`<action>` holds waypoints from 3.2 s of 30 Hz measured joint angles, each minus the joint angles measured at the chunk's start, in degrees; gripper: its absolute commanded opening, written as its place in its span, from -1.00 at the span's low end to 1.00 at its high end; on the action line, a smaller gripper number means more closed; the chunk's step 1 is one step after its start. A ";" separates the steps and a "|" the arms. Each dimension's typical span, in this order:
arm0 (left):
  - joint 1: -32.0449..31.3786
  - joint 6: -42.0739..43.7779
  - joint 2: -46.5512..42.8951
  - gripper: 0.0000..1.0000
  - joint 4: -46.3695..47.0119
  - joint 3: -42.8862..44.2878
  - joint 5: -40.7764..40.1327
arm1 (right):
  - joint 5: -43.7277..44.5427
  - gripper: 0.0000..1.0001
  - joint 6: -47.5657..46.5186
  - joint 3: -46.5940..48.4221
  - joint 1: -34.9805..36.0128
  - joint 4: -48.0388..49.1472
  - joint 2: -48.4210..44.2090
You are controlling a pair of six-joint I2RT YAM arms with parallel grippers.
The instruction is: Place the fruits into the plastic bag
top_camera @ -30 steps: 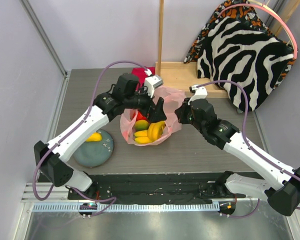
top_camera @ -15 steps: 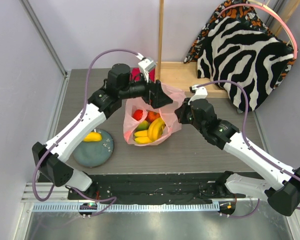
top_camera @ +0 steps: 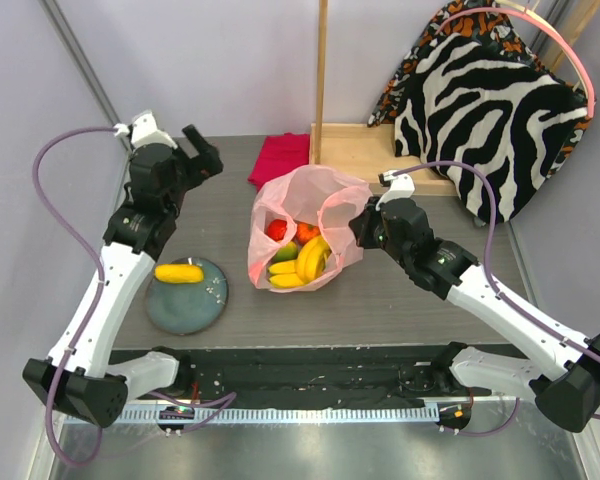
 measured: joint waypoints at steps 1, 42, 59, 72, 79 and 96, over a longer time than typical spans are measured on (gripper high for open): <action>1.18 -0.90 -0.72 1.00 -1.29 -1.22 -2.73 | -0.02 -0.98 0.02 0.00 0.00 0.07 0.00; 25.57 -27.47 9.68 0.93 -7.82 -34.93 -3.45 | -0.85 -0.98 0.28 -1.77 -0.26 0.98 -0.02; 26.25 -28.44 10.62 -0.34 -6.78 -35.17 -0.96 | -0.85 -0.98 0.28 -1.77 -0.37 1.05 0.00; 26.73 -26.95 6.25 -1.00 -6.32 -35.10 2.29 | -0.74 -0.98 0.94 -1.79 -0.37 0.55 -0.61; 26.97 -23.76 3.43 -1.00 -5.11 -33.75 8.04 | -0.74 -0.98 1.25 -1.79 -0.37 0.31 -0.87; 26.38 -8.63 -5.33 -1.00 5.05 -20.74 44.81 | -1.07 -0.98 1.55 -2.91 -0.37 1.16 -0.87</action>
